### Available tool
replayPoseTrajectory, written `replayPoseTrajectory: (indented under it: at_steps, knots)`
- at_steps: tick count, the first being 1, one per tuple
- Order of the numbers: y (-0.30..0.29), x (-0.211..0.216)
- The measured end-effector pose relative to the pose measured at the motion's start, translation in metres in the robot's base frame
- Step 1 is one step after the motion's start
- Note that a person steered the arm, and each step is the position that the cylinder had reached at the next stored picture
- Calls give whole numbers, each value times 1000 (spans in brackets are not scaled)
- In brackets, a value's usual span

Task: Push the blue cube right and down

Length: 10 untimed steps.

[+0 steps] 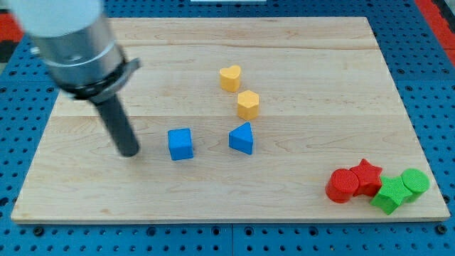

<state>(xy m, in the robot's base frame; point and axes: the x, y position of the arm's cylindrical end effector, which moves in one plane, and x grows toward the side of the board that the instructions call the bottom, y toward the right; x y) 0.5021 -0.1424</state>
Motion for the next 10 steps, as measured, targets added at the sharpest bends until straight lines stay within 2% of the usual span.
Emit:
replayPoseTrajectory:
  at_steps: [6,8,9,10]
  knots:
    - [173,-7]
    - [190,-6]
    - [144,8]
    - [110,-82]
